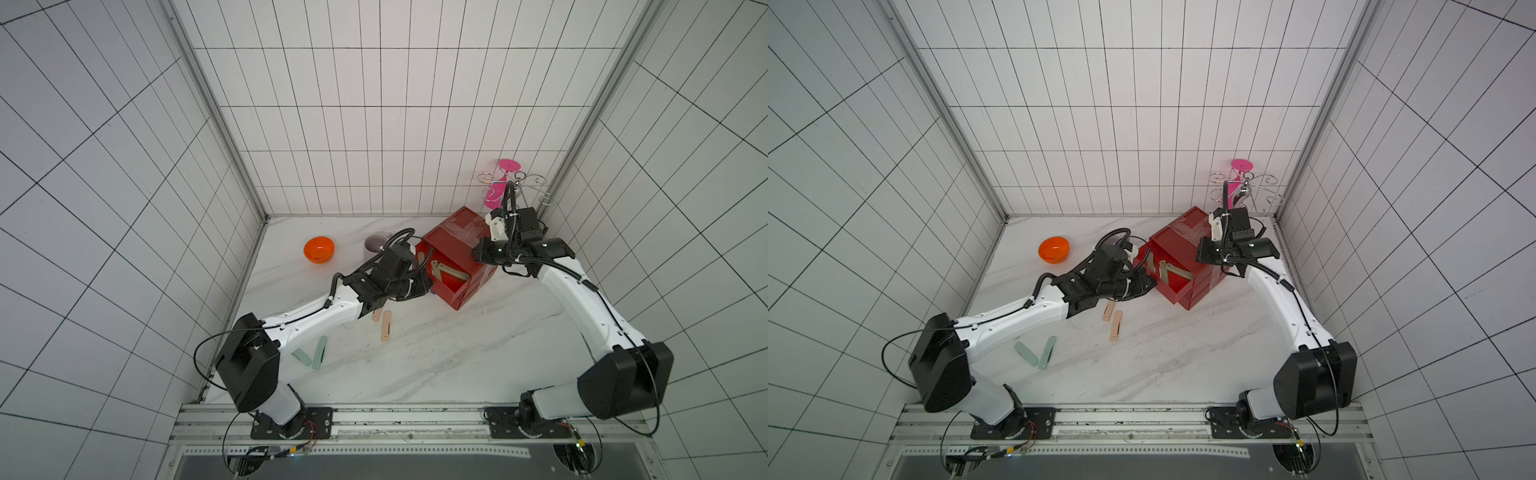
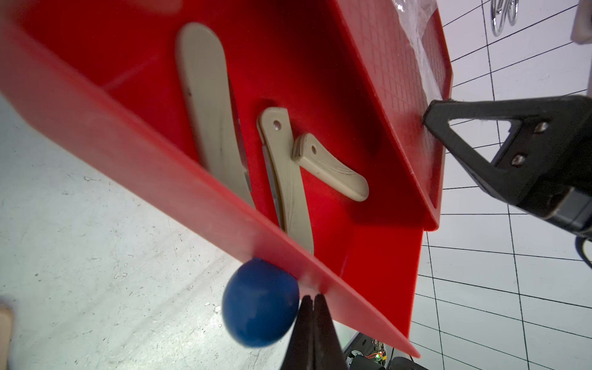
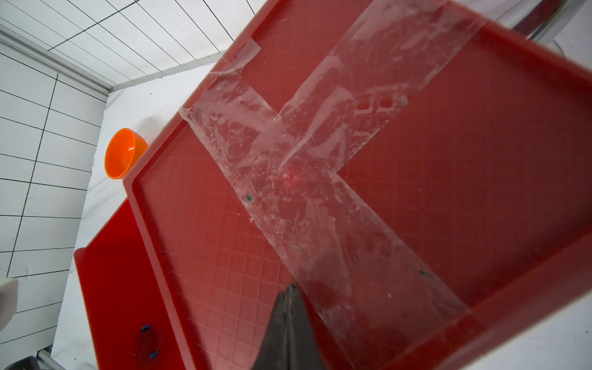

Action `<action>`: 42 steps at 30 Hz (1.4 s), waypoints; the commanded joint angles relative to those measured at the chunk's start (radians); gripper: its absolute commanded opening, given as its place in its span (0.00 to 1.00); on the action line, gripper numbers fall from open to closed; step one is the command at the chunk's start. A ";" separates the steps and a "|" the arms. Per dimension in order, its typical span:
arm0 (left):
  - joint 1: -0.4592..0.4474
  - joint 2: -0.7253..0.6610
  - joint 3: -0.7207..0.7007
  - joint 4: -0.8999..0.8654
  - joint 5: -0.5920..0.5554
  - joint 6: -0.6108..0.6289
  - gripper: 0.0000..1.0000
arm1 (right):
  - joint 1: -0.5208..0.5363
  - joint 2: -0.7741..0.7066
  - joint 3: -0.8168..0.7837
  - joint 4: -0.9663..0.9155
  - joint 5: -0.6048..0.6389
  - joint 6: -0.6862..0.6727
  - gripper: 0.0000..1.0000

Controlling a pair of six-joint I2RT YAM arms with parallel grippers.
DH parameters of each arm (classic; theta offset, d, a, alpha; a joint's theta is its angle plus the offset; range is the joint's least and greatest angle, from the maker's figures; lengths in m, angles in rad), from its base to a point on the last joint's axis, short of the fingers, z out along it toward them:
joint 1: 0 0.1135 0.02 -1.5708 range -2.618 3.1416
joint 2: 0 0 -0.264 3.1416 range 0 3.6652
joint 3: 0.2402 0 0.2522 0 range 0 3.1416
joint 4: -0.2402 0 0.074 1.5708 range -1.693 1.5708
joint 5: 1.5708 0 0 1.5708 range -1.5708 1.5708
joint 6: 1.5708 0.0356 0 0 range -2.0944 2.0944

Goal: Place the fruit knives into the drawer by color
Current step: Close the drawer in the storage box.

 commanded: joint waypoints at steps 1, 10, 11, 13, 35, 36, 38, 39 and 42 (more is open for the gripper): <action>0.003 0.037 0.017 0.066 0.016 -0.021 0.00 | -0.003 0.082 -0.096 -0.305 0.001 -0.012 0.00; -0.003 0.118 0.089 0.087 0.038 -0.030 0.00 | -0.003 0.085 -0.097 -0.304 -0.008 -0.008 0.00; -0.005 0.127 0.095 0.091 0.039 -0.031 0.00 | -0.002 0.083 -0.100 -0.302 -0.007 -0.009 0.00; -0.005 0.142 0.109 0.096 0.042 -0.033 0.00 | -0.003 0.081 -0.107 -0.303 -0.005 -0.009 0.00; -0.018 0.292 0.251 0.152 0.067 -0.060 0.00 | -0.003 0.072 -0.149 -0.302 -0.006 -0.005 0.00; -0.019 0.292 0.252 0.152 0.063 -0.061 0.00 | -0.002 0.072 -0.149 -0.302 -0.004 -0.007 0.00; -0.020 0.290 0.251 0.156 0.054 -0.063 0.00 | -0.003 0.073 -0.151 -0.301 -0.003 -0.007 0.00; -0.020 0.291 0.251 0.155 0.049 -0.061 0.00 | -0.003 0.073 -0.151 -0.302 -0.003 -0.007 0.00; -0.023 0.292 0.253 0.154 0.041 -0.062 0.00 | -0.003 0.076 -0.153 -0.302 -0.002 -0.006 0.00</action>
